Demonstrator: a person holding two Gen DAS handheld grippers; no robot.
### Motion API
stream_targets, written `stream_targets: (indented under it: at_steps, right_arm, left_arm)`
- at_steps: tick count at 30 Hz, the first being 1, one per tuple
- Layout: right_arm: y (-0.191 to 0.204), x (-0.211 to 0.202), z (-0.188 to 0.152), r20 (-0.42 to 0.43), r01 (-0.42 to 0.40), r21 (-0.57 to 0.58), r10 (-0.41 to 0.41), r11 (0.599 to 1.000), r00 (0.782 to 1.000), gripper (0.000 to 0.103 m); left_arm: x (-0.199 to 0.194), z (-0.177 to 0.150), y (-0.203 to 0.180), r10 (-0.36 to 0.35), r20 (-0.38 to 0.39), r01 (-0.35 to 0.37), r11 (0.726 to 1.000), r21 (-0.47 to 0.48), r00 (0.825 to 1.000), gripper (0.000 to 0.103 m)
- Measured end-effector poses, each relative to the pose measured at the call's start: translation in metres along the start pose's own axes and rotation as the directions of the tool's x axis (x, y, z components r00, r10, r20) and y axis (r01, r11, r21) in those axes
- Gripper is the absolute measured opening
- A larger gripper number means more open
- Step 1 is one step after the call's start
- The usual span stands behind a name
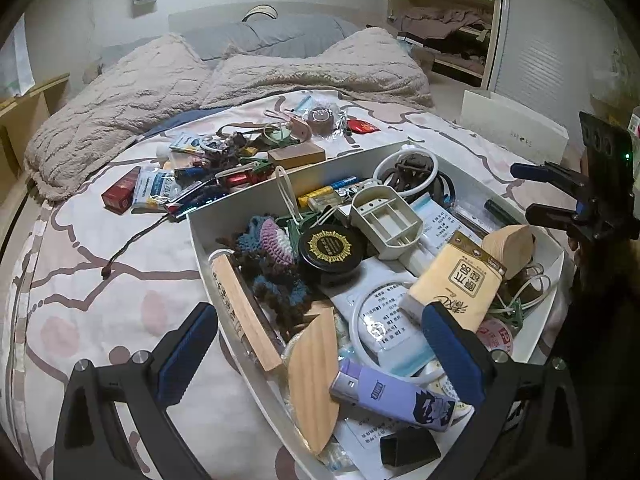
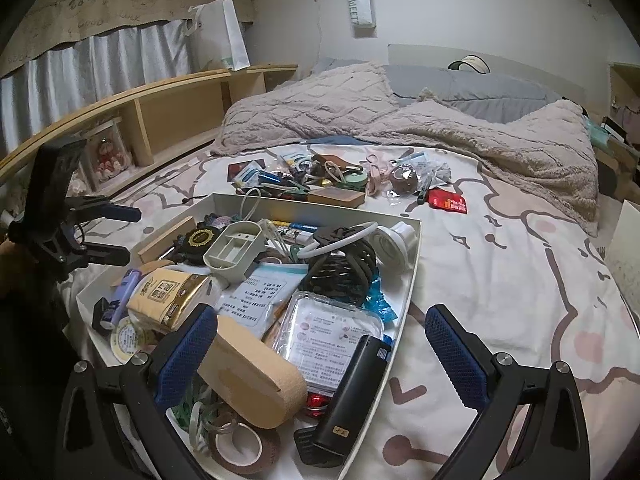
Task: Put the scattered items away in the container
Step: 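Move the right tool toward the red gloves packet while the left tool moves toward the wooden coaster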
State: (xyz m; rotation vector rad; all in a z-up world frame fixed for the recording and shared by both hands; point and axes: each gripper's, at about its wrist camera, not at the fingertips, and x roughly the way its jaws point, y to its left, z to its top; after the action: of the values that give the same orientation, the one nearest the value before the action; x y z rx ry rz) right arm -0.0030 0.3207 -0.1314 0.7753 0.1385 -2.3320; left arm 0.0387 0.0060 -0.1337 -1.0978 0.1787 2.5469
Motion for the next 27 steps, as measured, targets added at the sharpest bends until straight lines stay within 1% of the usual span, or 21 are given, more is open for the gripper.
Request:
stream_targets:
  at_steps: [5, 13, 18, 23, 27]
  right_arm:
    - [-0.012, -0.005, 0.003, 0.023, 0.024, 0.042, -0.025, 0.999, 0.999, 0.103]
    - [-0.048, -0.015, 0.005, 0.035, 0.117, 0.127, -0.122, 0.985, 0.992, 0.103]
    - [-0.069, -0.02, 0.005, 0.028, 0.133, 0.191, -0.141, 0.972, 0.99, 0.103]
    - [-0.081, -0.021, 0.004, 0.006, 0.176, 0.202, -0.181, 0.963, 0.984, 0.103]
    - [-0.092, -0.02, 0.001, -0.015, 0.194, 0.229, -0.196, 0.954, 0.981, 0.103]
  left_arm:
    - [-0.009, 0.003, 0.01, 0.017, 0.041, -0.015, 0.999, -0.042, 0.999, 0.103]
    - [-0.022, 0.008, 0.04, 0.071, 0.08, -0.06, 0.989, -0.133, 0.994, 0.103]
    - [-0.026, 0.009, 0.054, 0.104, 0.089, -0.088, 0.981, -0.172, 0.991, 0.103]
    - [-0.025, 0.008, 0.069, 0.109, 0.081, -0.09, 0.973, -0.211, 0.991, 0.103]
    - [-0.023, 0.007, 0.081, 0.147, 0.069, -0.128, 0.964, -0.231, 0.987, 0.103]
